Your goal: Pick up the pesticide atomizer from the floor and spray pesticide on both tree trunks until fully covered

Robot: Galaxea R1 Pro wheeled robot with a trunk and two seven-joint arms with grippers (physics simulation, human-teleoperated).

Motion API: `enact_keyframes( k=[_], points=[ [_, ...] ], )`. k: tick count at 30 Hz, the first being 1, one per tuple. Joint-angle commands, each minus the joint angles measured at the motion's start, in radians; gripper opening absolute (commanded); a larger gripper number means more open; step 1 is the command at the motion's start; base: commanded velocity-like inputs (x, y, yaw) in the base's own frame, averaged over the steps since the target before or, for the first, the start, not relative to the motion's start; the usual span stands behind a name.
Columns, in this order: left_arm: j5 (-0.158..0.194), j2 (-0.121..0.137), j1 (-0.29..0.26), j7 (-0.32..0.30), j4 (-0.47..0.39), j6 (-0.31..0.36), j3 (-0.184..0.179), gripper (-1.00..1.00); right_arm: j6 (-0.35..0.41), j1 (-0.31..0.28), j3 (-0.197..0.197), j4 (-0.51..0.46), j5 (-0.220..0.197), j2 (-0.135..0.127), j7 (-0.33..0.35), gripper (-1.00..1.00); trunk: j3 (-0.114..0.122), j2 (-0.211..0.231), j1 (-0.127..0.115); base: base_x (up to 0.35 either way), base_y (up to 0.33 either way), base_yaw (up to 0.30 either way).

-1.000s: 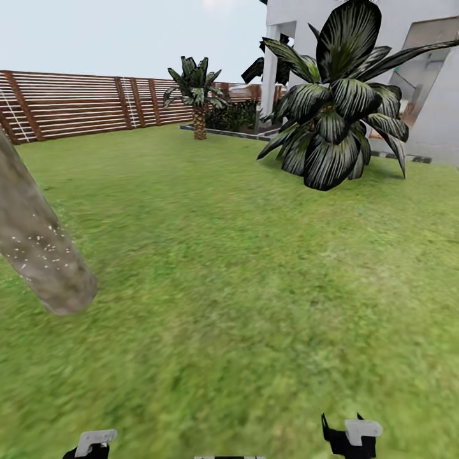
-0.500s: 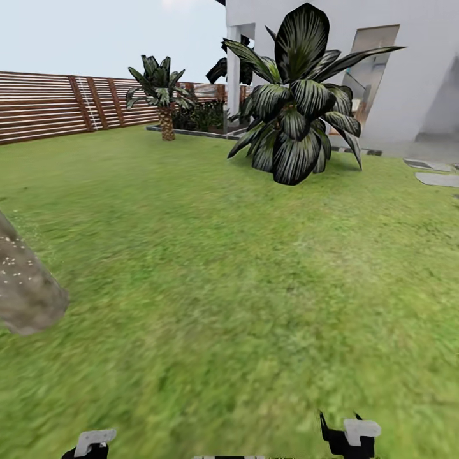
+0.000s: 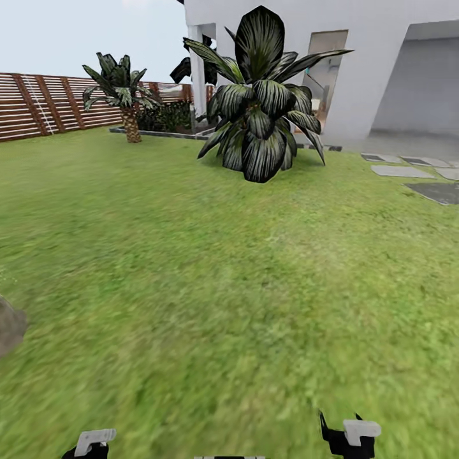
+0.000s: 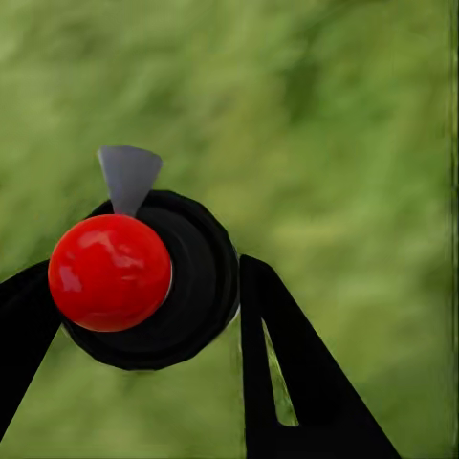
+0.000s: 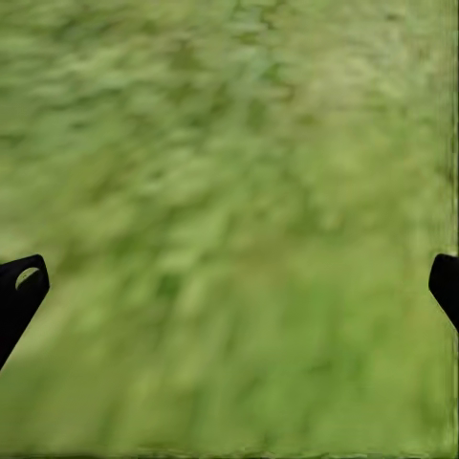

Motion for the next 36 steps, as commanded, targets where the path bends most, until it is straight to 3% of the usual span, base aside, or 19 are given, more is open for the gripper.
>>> enact_keyframes(
  k=[1, 36],
  points=[
    [-0.004, 0.0, 0.0, -0.007, 0.0, -0.002, 0.008, -1.0, -0.002, -0.001, -0.002, 0.002, 0.011, 0.0, -0.009, 1.0, -0.001, 0.0, 0.0, 0.0, 0.0, -0.3],
    [-0.001, -0.001, 0.0, -0.007, 0.009, -0.002, 0.005, -1.0, -0.002, -0.001, -0.001, 0.002, 0.011, 0.0, -0.008, 1.0, -0.001, 0.0, 0.0, 0.0, 0.0, -0.3]
  ],
)
